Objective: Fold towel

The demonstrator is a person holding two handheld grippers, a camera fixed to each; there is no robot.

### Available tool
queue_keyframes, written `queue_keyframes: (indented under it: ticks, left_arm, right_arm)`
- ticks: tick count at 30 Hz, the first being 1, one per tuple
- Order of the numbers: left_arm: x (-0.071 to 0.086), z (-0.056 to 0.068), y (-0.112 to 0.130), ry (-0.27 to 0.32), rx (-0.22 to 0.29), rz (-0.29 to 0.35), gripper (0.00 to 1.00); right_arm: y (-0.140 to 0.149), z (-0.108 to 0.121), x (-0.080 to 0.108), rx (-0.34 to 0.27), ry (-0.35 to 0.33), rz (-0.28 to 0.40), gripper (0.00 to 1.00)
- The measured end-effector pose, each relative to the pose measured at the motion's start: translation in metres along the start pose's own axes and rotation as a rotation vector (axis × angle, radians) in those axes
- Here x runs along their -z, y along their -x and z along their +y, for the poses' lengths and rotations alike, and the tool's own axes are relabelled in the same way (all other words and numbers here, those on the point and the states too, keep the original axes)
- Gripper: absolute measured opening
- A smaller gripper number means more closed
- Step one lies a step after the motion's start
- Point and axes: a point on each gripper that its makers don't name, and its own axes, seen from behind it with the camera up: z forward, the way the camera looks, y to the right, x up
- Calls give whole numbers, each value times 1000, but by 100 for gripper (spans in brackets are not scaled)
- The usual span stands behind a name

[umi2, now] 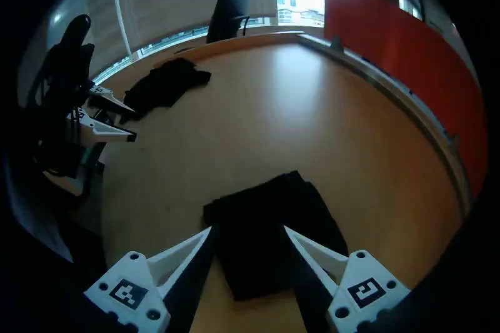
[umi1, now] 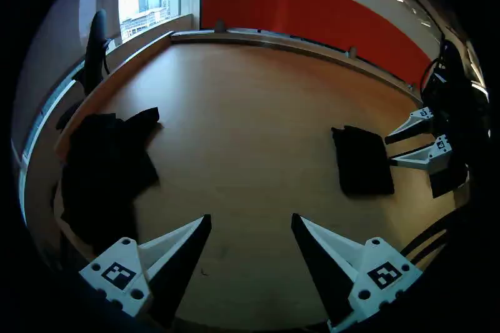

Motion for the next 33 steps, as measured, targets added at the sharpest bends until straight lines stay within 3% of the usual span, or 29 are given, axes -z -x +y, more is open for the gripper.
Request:
queue_keyframes:
  ticks: [15, 33]
  left_arm:
    - [0, 4, 0, 4, -17, -1, 95]
    - [2, 9, 3, 9, -25, -3, 95]
  right_arm:
    - [39, -2, 16, -63, 43, -28, 70]
    - [87, -15, 10, -89, 69, -92, 70]
